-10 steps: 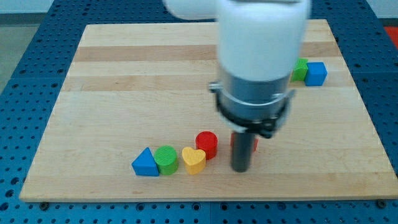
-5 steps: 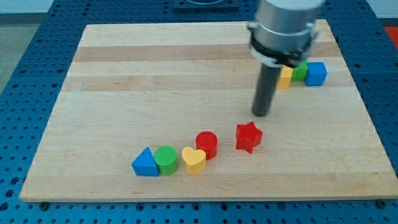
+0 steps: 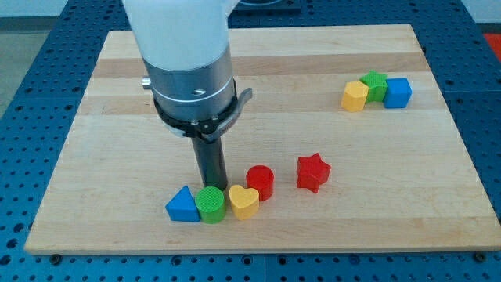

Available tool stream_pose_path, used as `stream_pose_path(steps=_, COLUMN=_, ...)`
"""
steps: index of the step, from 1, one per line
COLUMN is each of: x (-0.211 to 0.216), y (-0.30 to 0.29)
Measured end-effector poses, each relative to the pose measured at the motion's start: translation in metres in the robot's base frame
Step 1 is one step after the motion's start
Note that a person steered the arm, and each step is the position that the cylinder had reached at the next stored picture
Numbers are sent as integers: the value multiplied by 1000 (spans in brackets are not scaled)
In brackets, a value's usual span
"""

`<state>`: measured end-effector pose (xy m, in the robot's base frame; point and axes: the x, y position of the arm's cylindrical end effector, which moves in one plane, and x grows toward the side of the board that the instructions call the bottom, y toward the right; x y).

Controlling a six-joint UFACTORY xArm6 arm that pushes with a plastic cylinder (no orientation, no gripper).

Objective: Move the green circle yellow heart red circle in different directions

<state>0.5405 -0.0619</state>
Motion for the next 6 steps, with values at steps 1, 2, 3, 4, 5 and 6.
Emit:
stream_pose_path(steps=1, x=0, y=15)
stream_pose_path(steps=2, x=-1, y=30)
stream_pose_path(steps=3, x=-1, y=43)
stream_pose_path(steps=4, x=-1, y=44)
stream_pose_path(steps=5, x=-1, y=45)
stream_pose_path(steps=6, x=-19, y=49)
